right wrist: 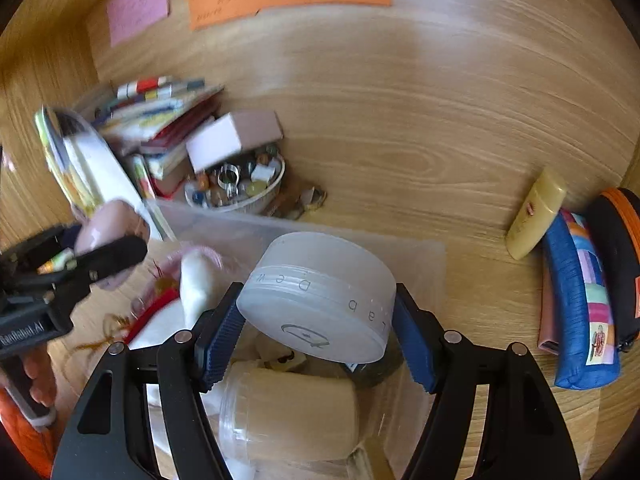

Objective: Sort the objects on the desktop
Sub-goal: 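Open both grippers to release the two round cases into the box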

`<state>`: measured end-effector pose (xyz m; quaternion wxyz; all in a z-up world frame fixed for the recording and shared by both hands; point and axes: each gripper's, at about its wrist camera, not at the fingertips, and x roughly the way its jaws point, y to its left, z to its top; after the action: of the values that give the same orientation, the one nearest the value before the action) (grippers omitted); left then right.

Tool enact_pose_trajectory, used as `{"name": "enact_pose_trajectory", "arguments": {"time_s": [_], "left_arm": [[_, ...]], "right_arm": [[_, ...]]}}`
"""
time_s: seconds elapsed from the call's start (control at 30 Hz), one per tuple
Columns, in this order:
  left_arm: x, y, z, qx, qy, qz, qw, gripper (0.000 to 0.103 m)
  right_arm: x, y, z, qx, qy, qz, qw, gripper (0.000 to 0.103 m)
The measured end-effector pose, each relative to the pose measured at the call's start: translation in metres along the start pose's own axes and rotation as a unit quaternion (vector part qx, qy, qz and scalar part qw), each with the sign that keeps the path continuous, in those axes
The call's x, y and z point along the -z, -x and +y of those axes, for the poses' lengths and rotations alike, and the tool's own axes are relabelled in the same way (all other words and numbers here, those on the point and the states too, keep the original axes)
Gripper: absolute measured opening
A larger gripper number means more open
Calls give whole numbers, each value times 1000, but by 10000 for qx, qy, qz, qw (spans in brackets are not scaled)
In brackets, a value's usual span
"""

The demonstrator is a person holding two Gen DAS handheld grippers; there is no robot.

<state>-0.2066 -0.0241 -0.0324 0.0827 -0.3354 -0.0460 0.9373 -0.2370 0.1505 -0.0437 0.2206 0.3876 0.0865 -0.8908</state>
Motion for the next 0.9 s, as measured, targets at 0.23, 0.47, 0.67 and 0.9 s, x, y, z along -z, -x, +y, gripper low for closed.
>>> {"name": "enact_pose_trajectory", "arguments": {"time_s": [0.23, 0.47, 0.67, 0.9], "left_arm": [[4, -11, -11, -135, -176, 78, 9997, 63], [8, -11, -19, -175, -330, 26, 9993, 63], [10, -8, -16, -259, -314, -16, 9992, 66], [10, -10, -13, -354, -254, -40, 9990, 73]], "right_arm": [[5, -2, 3, -5, 123, 36, 9999, 68], [8, 0, 5, 23, 147, -5, 9999, 68], [10, 6, 16, 258, 403, -207, 9986, 73], [11, 6, 16, 387, 462, -278, 9978, 82]]}}
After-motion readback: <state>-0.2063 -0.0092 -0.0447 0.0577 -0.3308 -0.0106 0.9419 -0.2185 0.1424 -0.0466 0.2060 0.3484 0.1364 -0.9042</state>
